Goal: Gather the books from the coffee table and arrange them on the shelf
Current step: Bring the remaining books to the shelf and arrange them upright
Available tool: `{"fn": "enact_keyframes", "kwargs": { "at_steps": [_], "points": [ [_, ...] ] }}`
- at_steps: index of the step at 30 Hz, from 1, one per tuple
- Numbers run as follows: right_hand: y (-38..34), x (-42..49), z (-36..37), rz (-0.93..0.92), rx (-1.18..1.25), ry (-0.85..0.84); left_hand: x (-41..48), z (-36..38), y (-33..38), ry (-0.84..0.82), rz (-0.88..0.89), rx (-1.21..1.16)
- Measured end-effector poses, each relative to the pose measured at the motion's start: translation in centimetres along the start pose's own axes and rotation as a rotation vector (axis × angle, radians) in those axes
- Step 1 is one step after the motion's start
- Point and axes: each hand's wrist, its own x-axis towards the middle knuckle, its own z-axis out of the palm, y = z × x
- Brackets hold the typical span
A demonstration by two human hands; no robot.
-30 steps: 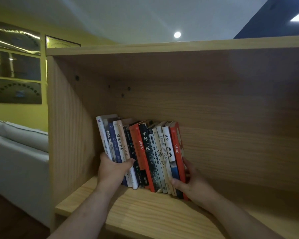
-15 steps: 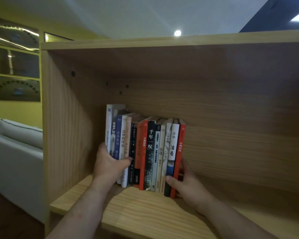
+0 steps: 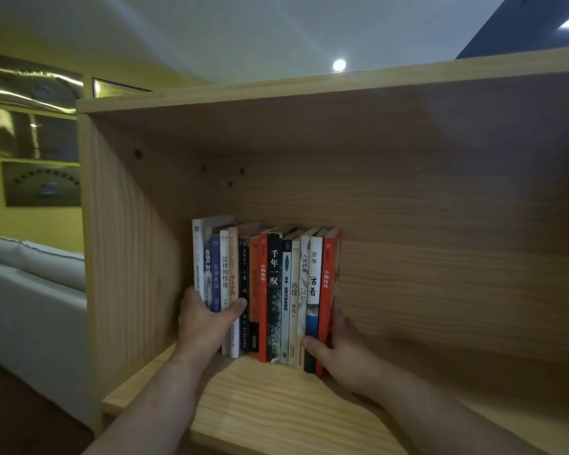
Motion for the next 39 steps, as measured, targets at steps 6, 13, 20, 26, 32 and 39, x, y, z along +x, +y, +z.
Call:
{"fn": "enact_keyframes", "kwargs": {
  "at_steps": [6,13,20,26,32,39],
  "points": [
    [0.7,0.0,0.1,0.041,0.124,0.101,-0.5,-0.1,0.3,0.084,0.060,0.055],
    [0.2,0.2,0.2,0.004,0.144,0.101,-0.1,0.1,0.3,0.057,0.067,-0.037],
    [-0.9,0.9,1.1,0.017,0.110,0.033,-0.2,-0.1,1.0,0.157,0.032,0.115],
    [-1.9,1.5,2.4,0.008,0.048,0.033,-1.3,-0.2,1.4,0.265,0.249,0.406],
    [-1.3,1.1,2.4,-0.008,0.068,0.070,-0.8,-0.6,0.8,0.240,0.335,0.403],
    [-2.7,1.0,2.3,-0.080,0.018,0.217,-0.8,-0.4,0.7,0.262,0.322,0.363]
  ]
}}
